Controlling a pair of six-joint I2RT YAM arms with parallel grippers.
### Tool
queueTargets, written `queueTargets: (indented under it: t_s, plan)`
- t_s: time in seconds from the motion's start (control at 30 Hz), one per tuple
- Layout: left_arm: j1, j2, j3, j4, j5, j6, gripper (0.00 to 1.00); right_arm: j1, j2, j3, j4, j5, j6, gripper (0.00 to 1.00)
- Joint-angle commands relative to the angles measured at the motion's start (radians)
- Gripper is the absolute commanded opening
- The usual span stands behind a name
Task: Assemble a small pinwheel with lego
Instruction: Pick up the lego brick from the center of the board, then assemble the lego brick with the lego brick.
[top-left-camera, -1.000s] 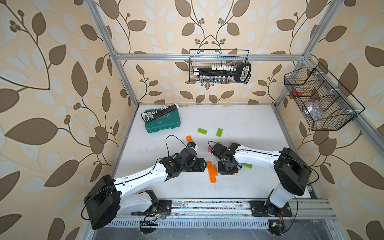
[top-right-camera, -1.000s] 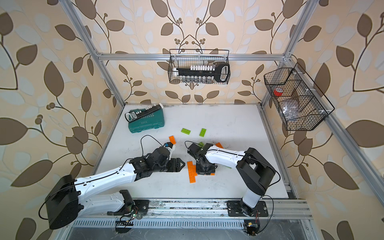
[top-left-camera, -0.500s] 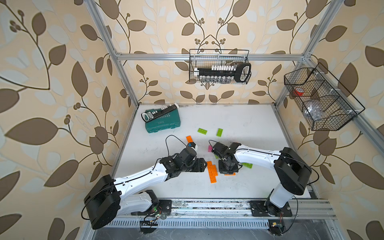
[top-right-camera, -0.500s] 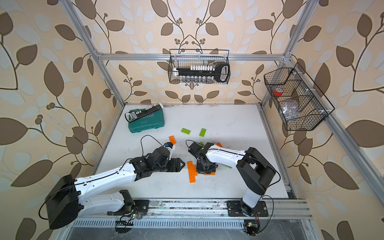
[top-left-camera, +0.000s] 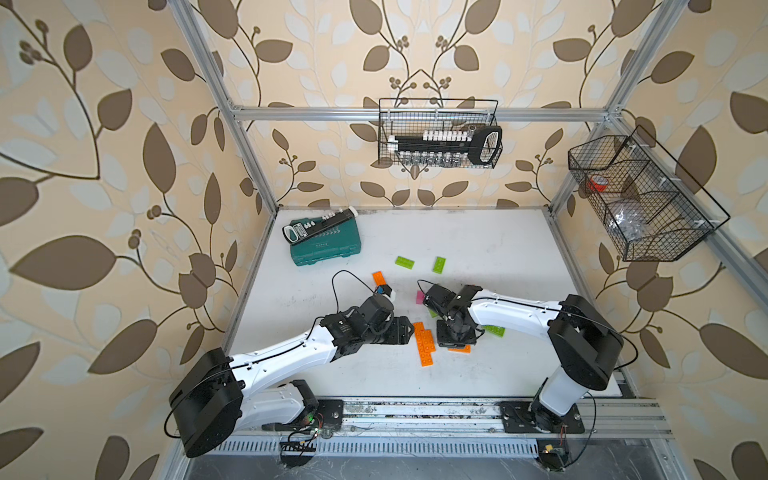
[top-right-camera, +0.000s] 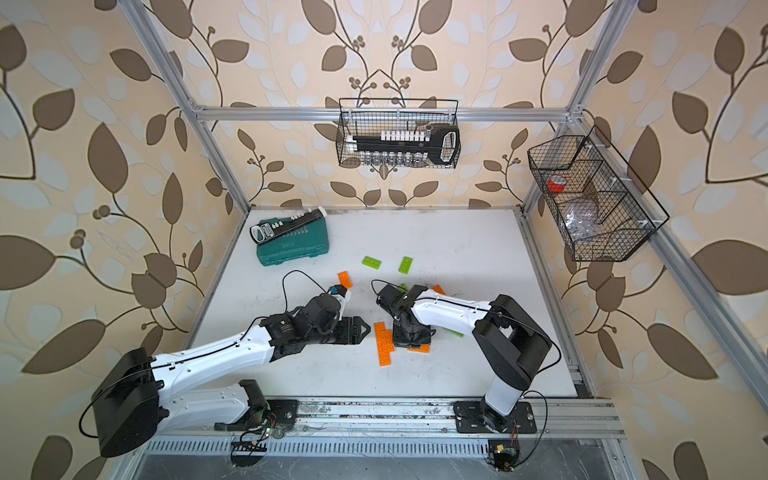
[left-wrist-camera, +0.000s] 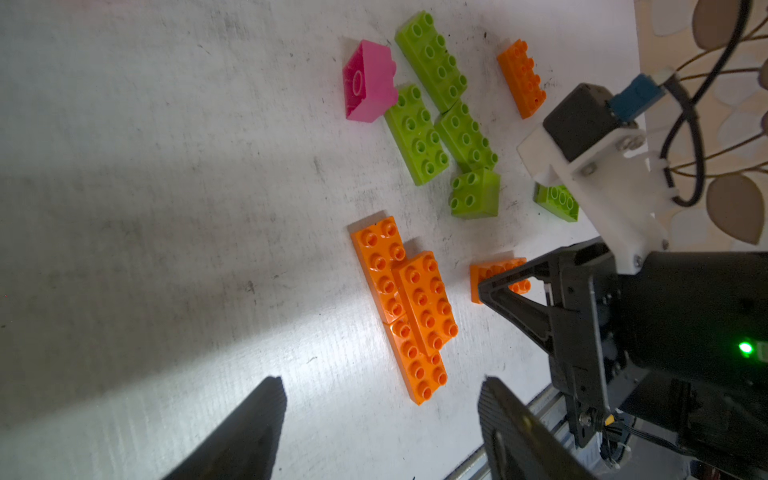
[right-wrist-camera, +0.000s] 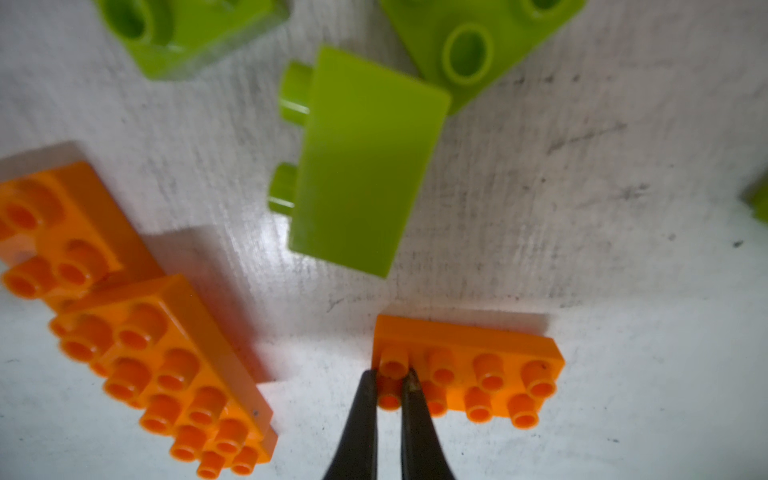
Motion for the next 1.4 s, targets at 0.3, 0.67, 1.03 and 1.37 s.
queueTargets:
  t_s: [0.3, 0.67, 1.03, 1.37]
  plan:
    - [-0.009, 0.026, 0.028, 0.026, 0.003, 0.014, 0.77, -0.003, -0.048, -0.009, -0.023, 0.022, -0.024, 0.1]
    - [0.119, 0.093, -0.005, 0.153, 0.136, -0.05, 0.77, 0.0, -0.069, 0.084, -0.03, -0.009, -0.212, 0.09]
    - [0.264, 0.013, -0.091, 0.191, 0.232, -0.078, 0.77, 0.022, 0.128, 0.33, -0.08, -0.076, -0.374, 0.09]
    - [0.346, -0.069, -0.142, 0.181, 0.277, -0.084, 0.77, 0.028, 0.253, 0.444, -0.108, -0.077, -0.395, 0.09]
